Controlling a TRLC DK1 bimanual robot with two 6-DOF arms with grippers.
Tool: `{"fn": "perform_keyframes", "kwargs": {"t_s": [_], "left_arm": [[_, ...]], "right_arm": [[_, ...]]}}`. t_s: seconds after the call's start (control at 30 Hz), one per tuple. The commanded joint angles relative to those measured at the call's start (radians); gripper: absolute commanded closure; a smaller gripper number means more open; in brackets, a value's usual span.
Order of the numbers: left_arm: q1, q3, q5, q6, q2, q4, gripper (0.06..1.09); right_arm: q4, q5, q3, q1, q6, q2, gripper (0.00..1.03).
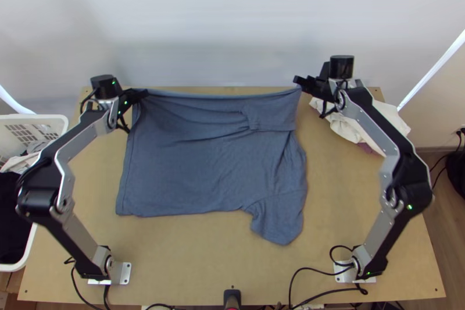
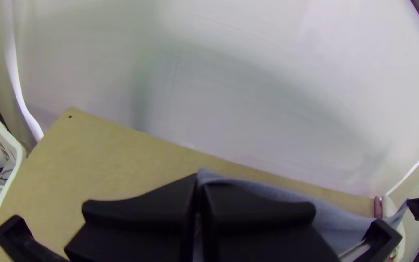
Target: Fold the t-shirt
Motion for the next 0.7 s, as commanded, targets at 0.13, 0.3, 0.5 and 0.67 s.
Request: {"fn": "perform_keyframes", "kwargs": {"t_s": [0.13, 0.3, 0.5, 0.67], "left_arm": [[-0.014, 0.095, 0.020, -0.023, 0.029, -0.109, 0.63], [-0.010, 0.080, 0.008, -0.038, -0.043, -0.129, 0.28], [-0.001, 0.077, 0.012, -0.046, -0.170, -0.163, 0.17], [0.002, 0.071, 0.023, -0.036, -0.287, -0.310, 0.11]], "right_arm": [[0.001, -0.004, 0.079, -0.004, 0.059, 0.051, 0.84], [-0.076, -0.006, 0.084, 0.002, 0.123, 0.011, 0.29], [-0.242, -0.029, 0.055, 0.011, 0.135, -0.153, 0.04], [-0.532, -0.260, 0.026, -0.042, 0.286, -0.302, 0.05]]}}
